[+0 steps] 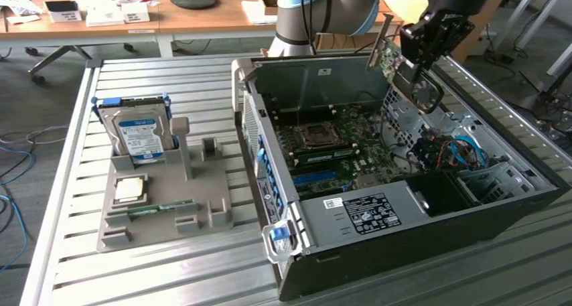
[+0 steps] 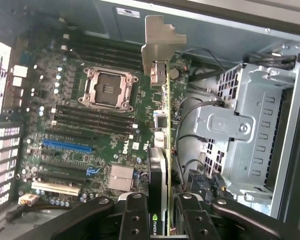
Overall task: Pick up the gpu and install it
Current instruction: 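Insert the gpu into the slot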
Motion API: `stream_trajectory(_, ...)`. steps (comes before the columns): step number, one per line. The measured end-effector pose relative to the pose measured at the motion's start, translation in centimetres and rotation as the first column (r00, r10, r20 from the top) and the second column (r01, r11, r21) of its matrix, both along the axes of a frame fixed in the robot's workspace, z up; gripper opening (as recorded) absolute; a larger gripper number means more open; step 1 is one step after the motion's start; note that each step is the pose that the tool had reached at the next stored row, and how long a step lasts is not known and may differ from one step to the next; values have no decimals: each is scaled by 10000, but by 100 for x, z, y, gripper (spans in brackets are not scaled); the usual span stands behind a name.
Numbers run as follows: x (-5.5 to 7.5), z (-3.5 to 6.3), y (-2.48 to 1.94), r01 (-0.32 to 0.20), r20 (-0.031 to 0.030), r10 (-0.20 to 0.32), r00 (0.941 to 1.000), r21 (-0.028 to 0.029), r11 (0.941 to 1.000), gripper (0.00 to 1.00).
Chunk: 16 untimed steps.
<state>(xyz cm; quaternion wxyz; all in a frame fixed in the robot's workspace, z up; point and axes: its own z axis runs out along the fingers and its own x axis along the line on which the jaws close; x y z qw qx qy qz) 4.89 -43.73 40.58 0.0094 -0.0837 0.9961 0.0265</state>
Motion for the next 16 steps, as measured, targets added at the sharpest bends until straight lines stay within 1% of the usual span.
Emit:
stream_trajectory(3,0,0,0,-348,0,348,9994,0,9994,27)
stream_trajectory(6,0,0,0,-705,0,705,9975,1,9975,27)
stream_trajectory(9,0,0,0,-1105,0,1105,9939,0,9939,27)
stream_trajectory(13,0,-1,0,-1616,0,1616,9869,0,9869,27)
stream_trajectory(14,0,-1,0,-1709,1,1709,9853,0,9853,27)
stream_trajectory(16,0,-1,0,-1770,0,1770,9842,0,9842,27)
